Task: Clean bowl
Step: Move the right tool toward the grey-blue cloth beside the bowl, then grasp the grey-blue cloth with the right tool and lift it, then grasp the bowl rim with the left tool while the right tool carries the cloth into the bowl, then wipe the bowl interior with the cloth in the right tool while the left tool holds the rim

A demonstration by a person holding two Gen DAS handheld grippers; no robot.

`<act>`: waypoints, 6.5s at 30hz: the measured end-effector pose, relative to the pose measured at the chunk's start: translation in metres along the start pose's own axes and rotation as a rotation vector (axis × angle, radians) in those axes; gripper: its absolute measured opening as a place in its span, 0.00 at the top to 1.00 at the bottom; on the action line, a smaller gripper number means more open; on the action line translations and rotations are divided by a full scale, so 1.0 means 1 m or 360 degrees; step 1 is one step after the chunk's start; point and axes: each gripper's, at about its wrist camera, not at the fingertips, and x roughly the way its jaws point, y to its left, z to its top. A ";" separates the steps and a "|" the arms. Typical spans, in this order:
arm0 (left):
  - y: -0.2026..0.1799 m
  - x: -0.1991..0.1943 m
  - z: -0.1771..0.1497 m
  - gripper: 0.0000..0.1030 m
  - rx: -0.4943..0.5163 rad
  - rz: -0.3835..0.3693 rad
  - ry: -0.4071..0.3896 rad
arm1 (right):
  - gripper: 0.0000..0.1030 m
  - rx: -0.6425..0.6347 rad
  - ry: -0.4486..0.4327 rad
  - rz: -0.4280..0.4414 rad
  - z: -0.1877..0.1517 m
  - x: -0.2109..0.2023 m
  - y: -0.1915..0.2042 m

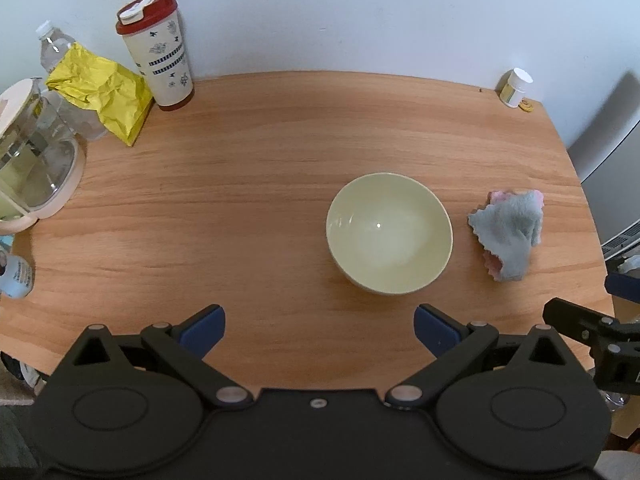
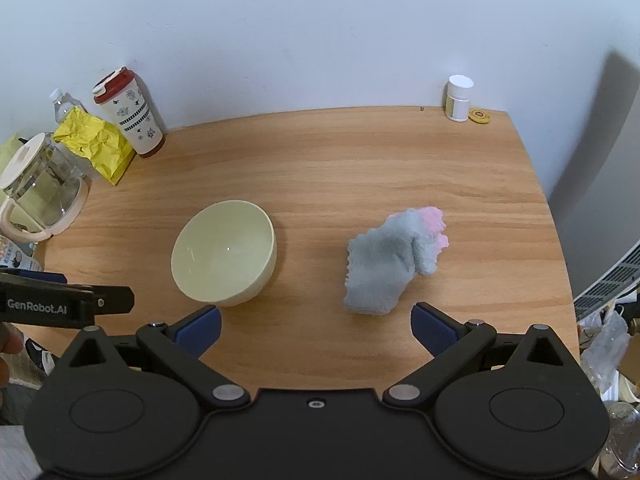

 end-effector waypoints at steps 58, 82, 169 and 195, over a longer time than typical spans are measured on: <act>0.011 0.116 0.045 0.19 0.0069 -0.0024 0.0045 | 0.09 -0.1163 0.0132 0.0108 0.030 0.110 -0.054; 0.012 0.144 0.042 0.54 -0.0037 -0.0334 0.0071 | 0.70 -0.0984 0.0351 0.0185 0.038 0.119 -0.054; -0.008 0.136 0.054 0.87 0.0118 -0.0558 0.0209 | 0.54 -0.2125 0.0222 0.0664 0.054 0.104 0.105; -0.020 0.096 0.051 0.87 0.0108 -0.0476 0.0185 | 0.86 -0.1995 0.0492 0.0266 0.046 0.136 0.126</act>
